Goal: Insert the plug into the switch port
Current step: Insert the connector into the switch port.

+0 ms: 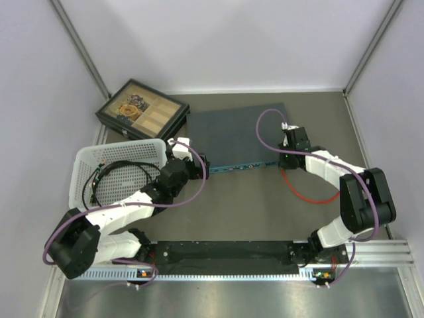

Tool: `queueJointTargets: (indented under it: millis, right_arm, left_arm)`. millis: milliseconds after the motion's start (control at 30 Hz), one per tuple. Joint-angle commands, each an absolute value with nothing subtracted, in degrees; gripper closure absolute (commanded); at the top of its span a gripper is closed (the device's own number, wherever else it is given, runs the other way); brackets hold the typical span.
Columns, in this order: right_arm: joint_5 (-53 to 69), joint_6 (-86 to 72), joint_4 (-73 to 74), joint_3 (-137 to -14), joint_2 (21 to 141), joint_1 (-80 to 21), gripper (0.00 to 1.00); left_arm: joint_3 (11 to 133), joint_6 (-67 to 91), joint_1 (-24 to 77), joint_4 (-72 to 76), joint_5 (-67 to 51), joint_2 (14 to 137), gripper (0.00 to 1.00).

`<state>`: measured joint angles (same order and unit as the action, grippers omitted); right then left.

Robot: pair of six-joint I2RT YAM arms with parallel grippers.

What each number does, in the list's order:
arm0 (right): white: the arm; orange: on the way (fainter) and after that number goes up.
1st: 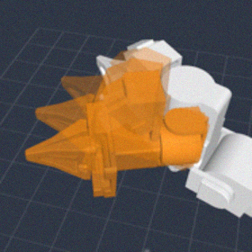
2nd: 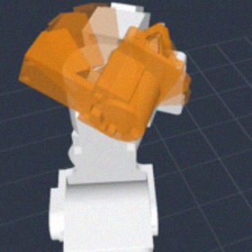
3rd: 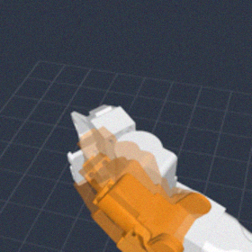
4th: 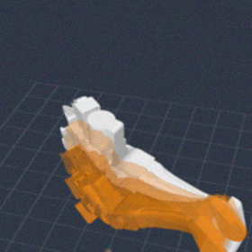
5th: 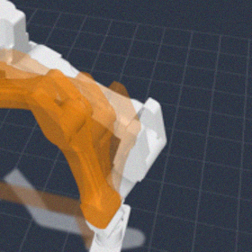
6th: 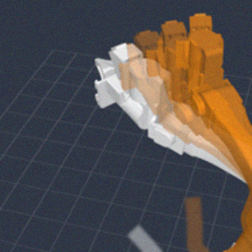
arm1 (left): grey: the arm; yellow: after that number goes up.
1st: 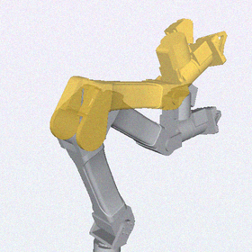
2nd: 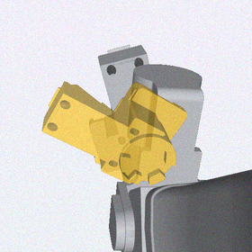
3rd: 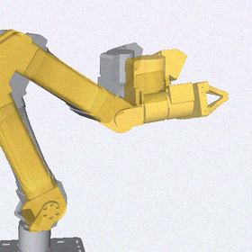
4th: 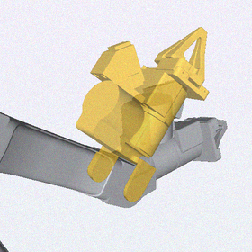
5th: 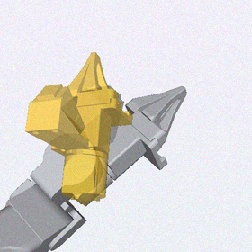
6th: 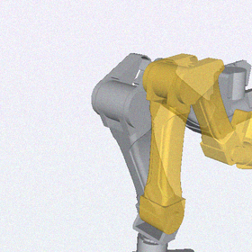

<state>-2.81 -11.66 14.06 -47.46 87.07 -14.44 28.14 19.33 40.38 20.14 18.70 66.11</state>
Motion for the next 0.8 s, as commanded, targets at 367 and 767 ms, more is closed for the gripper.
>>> queueJointTargets:
  millis: [367, 767]
  right_arm:
    - [-4.04, -9.32, 7.81, -50.98, 85.53, -13.27, 0.63]
    - [-0.35, -7.65, 9.14, -42.54, 79.45, -13.18, 0.51]
  left_arm:
    - [27.95, 18.72, 40.6, 22.85, 18.02, 64.86, 0.01]
    - [27.95, 18.98, 40.61, 22.94, 17.23, 64.86, 0.01]
